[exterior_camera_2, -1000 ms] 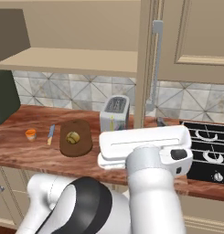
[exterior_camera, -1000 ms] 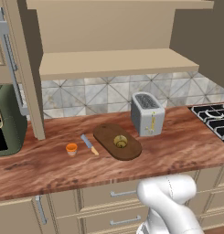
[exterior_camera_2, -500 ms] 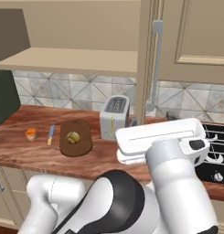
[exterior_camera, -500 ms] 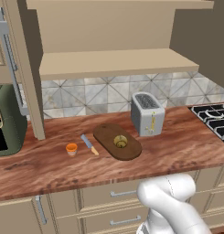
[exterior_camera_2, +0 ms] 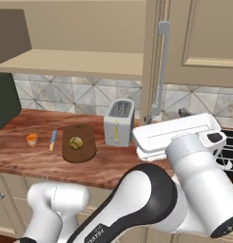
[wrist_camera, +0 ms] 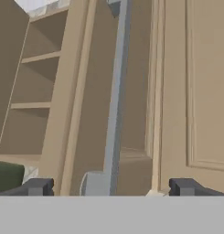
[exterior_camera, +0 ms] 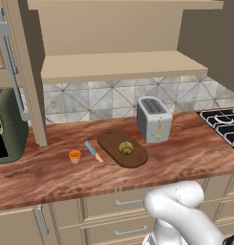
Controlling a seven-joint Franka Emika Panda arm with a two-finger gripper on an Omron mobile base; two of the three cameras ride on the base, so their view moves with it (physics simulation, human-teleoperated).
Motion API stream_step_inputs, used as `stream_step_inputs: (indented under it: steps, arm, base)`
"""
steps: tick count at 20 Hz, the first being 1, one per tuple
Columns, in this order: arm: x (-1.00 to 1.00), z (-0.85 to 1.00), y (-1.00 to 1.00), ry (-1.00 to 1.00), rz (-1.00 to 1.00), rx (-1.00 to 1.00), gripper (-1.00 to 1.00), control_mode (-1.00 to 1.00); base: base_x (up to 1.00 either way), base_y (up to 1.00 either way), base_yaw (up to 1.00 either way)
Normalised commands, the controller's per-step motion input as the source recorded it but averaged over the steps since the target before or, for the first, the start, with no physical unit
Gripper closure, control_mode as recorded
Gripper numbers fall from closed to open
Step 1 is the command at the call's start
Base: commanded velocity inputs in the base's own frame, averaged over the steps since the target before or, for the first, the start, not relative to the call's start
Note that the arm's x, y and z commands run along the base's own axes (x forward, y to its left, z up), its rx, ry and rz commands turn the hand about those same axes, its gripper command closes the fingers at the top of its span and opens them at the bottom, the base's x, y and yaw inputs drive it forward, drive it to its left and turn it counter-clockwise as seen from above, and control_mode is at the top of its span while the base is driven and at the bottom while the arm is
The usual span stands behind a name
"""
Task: Pick the bread, place it on the cutting board, pick the jam, place it on the counter, and close the cabinet.
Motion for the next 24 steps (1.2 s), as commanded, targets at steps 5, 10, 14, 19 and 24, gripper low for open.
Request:
stream_step_inputs:
  steps: [5,10,14,19,24]
  arm:
    - [0.21,0.0,-0.13,0.0,0.09,0.0,-1.0,-1.0]
    - [0.11,0.0,-0.09,0.0,0.09,0.0,-1.0,-1.0]
    - [0.0,0.0,0.0,0.0,0.12,0.0,-1.0,-1.0]
    - [0.0,0.0,0.0,0.0,0.14,0.0,-1.0,-1.0]
    - [0.0,0.0,0.0,0.0,0.14,0.0,-1.0,-1.0]
  base:
    - [0.0,0.0,0.0]
    - [0.0,0.0,0.0]
    - [0.0,0.0,0.0]
    - [0.0,0.0,0.0]
    - [0.0,0.0,0.0]
